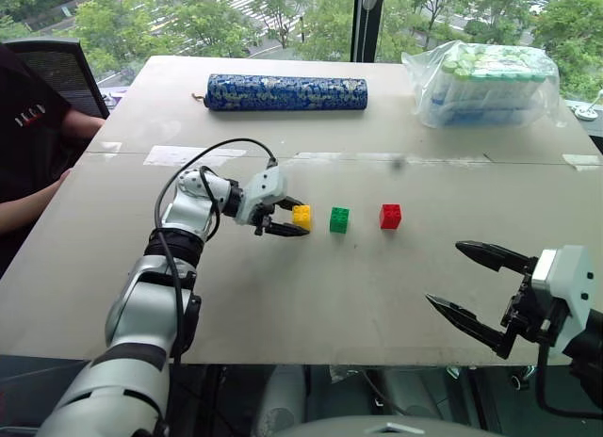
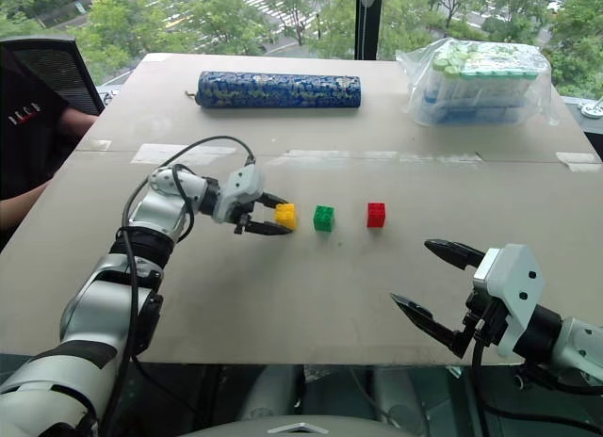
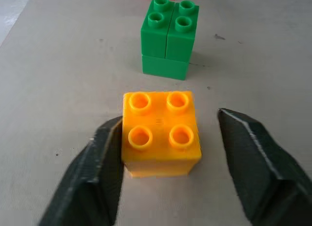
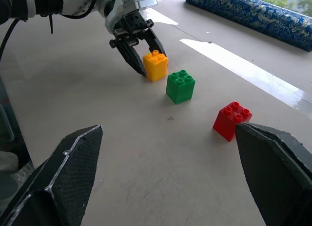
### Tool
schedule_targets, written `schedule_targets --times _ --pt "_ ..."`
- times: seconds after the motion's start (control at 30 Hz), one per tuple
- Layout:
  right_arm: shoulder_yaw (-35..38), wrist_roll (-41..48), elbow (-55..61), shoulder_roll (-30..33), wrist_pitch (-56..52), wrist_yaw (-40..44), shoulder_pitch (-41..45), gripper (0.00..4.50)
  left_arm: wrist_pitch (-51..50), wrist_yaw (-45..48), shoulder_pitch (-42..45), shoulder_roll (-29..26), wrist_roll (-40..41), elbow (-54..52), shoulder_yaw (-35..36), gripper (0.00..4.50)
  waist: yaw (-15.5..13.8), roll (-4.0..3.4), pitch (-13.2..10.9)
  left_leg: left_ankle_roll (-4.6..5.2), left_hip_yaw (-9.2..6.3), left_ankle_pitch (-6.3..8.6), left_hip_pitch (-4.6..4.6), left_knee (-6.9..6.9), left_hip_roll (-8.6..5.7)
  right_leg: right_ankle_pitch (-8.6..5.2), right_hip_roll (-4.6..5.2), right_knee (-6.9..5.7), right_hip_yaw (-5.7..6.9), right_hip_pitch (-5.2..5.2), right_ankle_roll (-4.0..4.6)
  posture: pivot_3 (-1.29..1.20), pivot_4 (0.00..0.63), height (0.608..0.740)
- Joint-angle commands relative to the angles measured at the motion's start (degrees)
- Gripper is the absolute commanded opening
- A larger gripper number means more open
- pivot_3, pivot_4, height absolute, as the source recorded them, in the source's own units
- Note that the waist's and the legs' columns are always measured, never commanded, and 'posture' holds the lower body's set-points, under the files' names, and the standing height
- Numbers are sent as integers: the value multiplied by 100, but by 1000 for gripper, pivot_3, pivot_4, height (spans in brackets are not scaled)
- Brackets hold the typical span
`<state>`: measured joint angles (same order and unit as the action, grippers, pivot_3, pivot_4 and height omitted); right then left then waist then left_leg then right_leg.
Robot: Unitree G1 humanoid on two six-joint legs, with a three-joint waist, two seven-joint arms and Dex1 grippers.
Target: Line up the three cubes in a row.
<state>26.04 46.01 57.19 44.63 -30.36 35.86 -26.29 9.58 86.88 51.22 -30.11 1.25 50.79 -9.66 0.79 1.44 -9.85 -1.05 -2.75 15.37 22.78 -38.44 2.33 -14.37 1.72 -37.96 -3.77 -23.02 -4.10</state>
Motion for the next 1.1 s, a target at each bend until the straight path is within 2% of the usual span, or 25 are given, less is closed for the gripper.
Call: schedule_targets --times 0.03,0.47,1.1 --pt "247 21 272 -35 119 -84 -93 4500 255 -35 259 9 -55 173 -6 1280 -3 0 0 0 0 0 0 0 0 0 0 -1 0 0 0 0 150 740" --pt "244 60 281 56 352 -241 -328 4500 1112 405 1071 -96 -371 1444 -14 1302 -1 1 0 0 0 0 1 0 0 0 -1 1 0 0 0 0 150 740" --pt "189 128 281 200 463 -366 -403 4500 1218 397 1097 -70 -467 1671 39 1302 0 1 0 0 -1 0 1 0 0 0 -1 -1 0 0 0 0 150 740"
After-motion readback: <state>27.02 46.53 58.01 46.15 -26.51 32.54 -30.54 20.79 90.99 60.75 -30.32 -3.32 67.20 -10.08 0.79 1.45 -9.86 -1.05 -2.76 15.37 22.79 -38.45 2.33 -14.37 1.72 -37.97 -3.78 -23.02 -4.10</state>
